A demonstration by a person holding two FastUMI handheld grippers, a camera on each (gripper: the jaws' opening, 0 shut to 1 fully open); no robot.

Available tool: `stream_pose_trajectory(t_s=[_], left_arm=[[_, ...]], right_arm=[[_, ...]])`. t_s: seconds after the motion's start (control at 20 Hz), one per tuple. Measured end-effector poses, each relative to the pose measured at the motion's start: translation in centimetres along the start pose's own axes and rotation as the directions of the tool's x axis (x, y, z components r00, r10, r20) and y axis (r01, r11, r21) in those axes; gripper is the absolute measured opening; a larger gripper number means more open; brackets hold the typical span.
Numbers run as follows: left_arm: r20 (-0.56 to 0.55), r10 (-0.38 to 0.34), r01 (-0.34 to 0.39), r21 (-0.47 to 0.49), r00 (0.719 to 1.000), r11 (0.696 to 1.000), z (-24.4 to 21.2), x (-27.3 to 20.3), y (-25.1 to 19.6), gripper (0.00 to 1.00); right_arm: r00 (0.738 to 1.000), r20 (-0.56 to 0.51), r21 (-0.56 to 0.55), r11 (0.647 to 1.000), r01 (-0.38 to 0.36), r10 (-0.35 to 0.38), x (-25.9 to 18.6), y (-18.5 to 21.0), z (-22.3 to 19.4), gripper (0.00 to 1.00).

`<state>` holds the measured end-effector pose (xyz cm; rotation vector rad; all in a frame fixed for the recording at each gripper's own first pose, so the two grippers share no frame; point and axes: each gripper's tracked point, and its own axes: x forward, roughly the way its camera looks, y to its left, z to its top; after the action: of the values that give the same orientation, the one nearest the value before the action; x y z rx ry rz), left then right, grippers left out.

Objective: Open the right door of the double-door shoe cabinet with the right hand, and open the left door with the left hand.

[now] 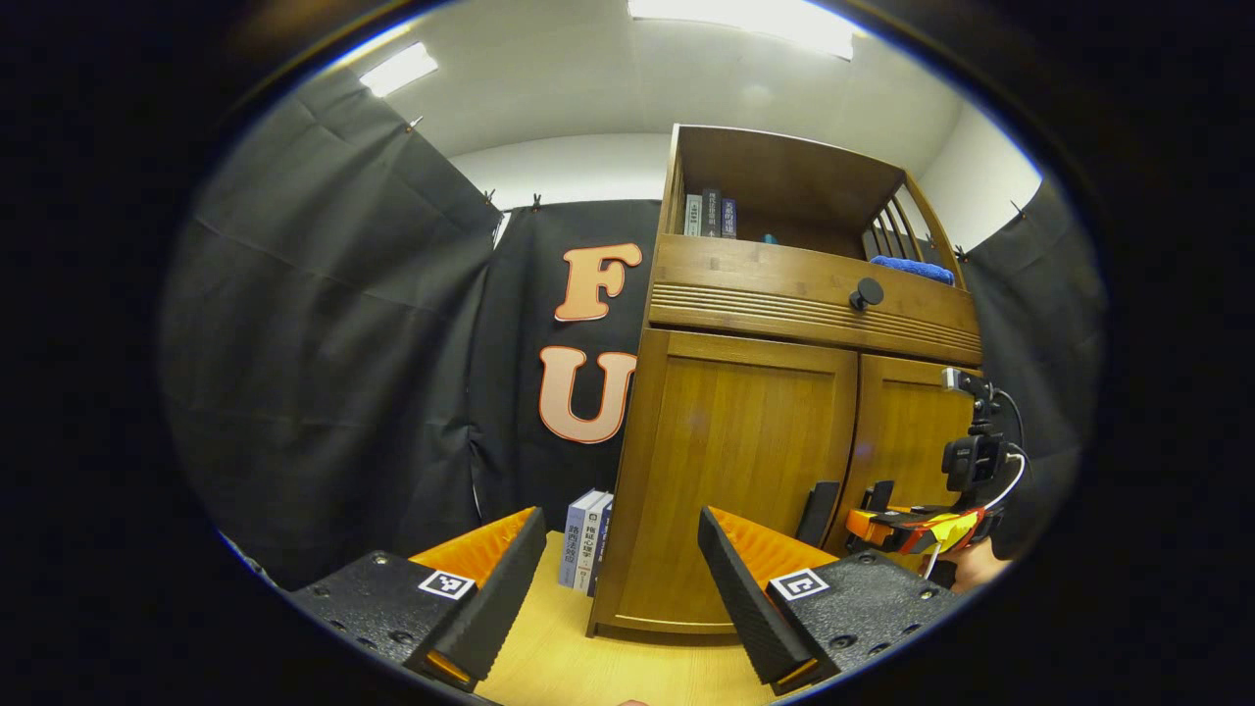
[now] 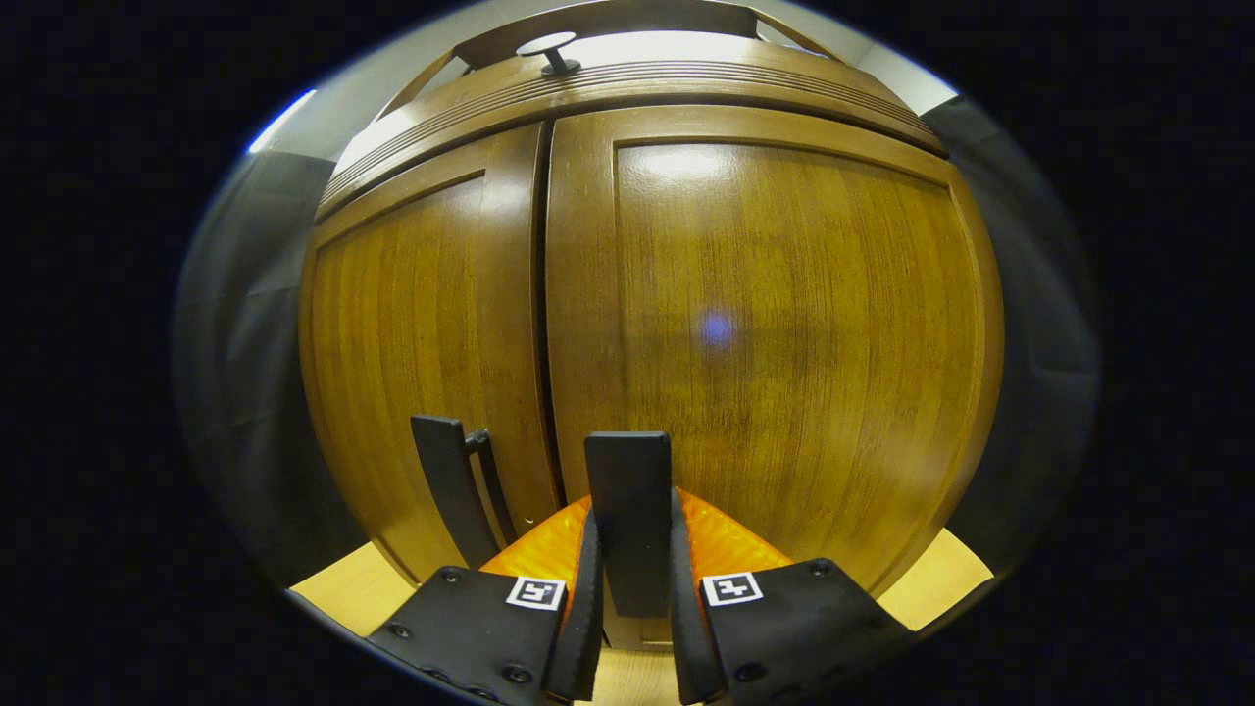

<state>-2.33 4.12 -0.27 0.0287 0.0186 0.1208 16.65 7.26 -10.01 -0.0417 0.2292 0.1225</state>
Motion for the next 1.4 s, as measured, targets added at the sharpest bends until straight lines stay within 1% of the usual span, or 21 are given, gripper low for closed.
stream_pose_trajectory(t_s=[0.15, 0.2, 0.25, 0.3, 0.35, 0.4, 0.45, 0.5, 0.55, 0.65, 0.7, 0.75, 0.8, 0.85, 0.9, 0.95, 1.0, 1.15, 1.2, 1.35, 1.4], left_arm=[[-0.007, -0.003, 0.003, 0.017, 1.0, 1.0, -0.1, -0.2, -0.1, 0.98], [-0.009, -0.003, 0.003, 0.021, 1.0, 1.0, -0.1, -0.2, -0.1, 0.94], [-0.011, -0.007, 0.007, 0.022, 1.0, 1.0, -0.1, -0.3, -0.2, 0.91], [-0.012, -0.013, 0.013, 0.02, 1.0, 1.0, -0.1, -0.4, -0.3, 0.94], [-0.012, -0.019, 0.019, 0.02, 1.0, 1.0, -0.2, -0.6, -0.4, 0.98], [-0.011, -0.024, 0.024, 0.023, 1.0, 0.999, -0.2, -0.6, -0.5, 0.94], [-0.012, -0.028, 0.028, 0.029, 1.0, 0.999, -0.2, -0.7, -0.6, 0.94], [-0.015, -0.031, 0.032, 0.035, 0.999, 0.999, -0.4, -0.7, -0.7, 0.94], [-0.017, -0.037, 0.038, 0.038, 0.999, 0.999, -0.6, -0.9, -0.9, 0.94], [-0.018, -0.054, 0.054, 0.028, 0.998, 0.998, -0.7, -0.9, -1.4, 0.94], [-0.018, -0.063, 0.063, 0.022, 0.998, 0.998, -0.7, -0.7, -1.8, 0.91], [-0.019, -0.071, 0.071, 0.019, 0.997, 0.997, -0.7, -0.8, -2.0, 0.94], [-0.02, -0.075, 0.076, 0.02, 0.997, 0.997, -0.8, -0.8, -2.2, 0.94], [-0.019, -0.081, 0.081, 0.023, 0.997, 0.996, -0.8, -0.7, -2.3, 0.94], [-0.017, -0.087, 0.087, 0.025, 0.996, 0.996, -0.7, -0.6, -2.5, 0.98], [-0.014, -0.091, 0.092, 0.028, 0.996, 0.995, -0.7, -0.6, -2.7, 0.94], [-0.011, -0.096, 0.096, 0.03, 0.995, 0.995, -0.7, -0.5, -2.9, 0.98], [-0.014, -0.122, 0.122, 0.026, 0.992, 0.992, -0.9, -0.3, -3.5, 0.98], [-0.017, -0.13, 0.13, 0.026, 0.991, 0.991, -1.0, -0.1, -3.8, 0.94], [-0.023, -0.158, 0.159, 0.027, 0.987, 0.987, -1.3, 0.2, -4.6, 0.98], [-0.022, -0.167, 0.168, 0.026, 0.986, 0.985, -1.5, 0.3, -5.0, 0.95]], right_arm=[[1.0, -0.013, 0.015, 1.0, -0.018, 0.018, -0.4, 0.1, 0.1, 0.38], [0.999, -0.02, 0.02, 0.999, -0.029, 0.029, -0.8, 0.2, 0.1, 0.33], [0.999, -0.028, 0.022, 0.999, -0.039, 0.04, -1.1, 0.2, 0.1, 0.38], [0.998, -0.033, 0.022, 0.999, -0.047, 0.048, -1.6, 0.2, 0.1, 0.33], [0.998, -0.036, 0.019, 0.998, -0.055, 0.056, -2.2, 0.2, 0.0, 0.38], [0.997, -0.037, 0.015, 0.998, -0.062, 0.062, -2.7, 0.2, -0.2, 0.33], [0.997, -0.037, 0.009, 0.998, -0.067, 0.067, -3.2, 0.0, -0.3, 0.37], [0.997, -0.033, 0.003, 0.997, -0.072, 0.072, -3.8, 0.0, -0.4, 0.33], [0.997, -0.032, 0.002, 0.997, -0.075, 0.075, -4.3, -0.2, -0.4, 0.38], [0.996, -0.031, 0.009, 0.996, -0.083, 0.083, -5.1, -0.2, -0.6, 0.38], [0.996, -0.029, 0.012, 0.996, -0.088, 0.088, -5.5, -0.3, -0.6, 0.38], [0.995, -0.027, 0.014, 0.996, -0.093, 0.094, -5.9, -0.4, -0.7, 0.38], [0.995, -0.024, 0.012, 0.995, -0.099, 0.099, -6.4, -0.5, -0.7, 0.33], [0.994, -0.017, 0.006, 0.994, -0.107, 0.107, -6.8, -0.6, -0.8, 0.38], [0.994, -0.006, 0.0, 0.994, -0.113, 0.113, -7.2, -0.8, -0.7, 0.38], [0.993, -0.002, 0.002, 0.993, -0.117, 0.117, -7.6, -1.0, -0.8, 0.38], [0.993, 0.0, 0.006, 0.993, -0.119, 0.119, -8.2, -1.1, -0.7, 0.4], [0.993, -0.001, 0.014, 0.993, -0.118, 0.118, -9.6, -1.7, -0.9, 0.37], [0.993, -0.002, 0.013, 0.993, -0.118, 0.118, -10.0, -2.0, -1.0, 0.37], [0.993, -0.001, 0.021, 0.993, -0.118, 0.118, -11.1, -2.7, -1.2, 0.37], [0.993, 0.001, 0.024, 0.993, -0.115, 0.115, -11.4, -3.0, -1.2, 0.37]])
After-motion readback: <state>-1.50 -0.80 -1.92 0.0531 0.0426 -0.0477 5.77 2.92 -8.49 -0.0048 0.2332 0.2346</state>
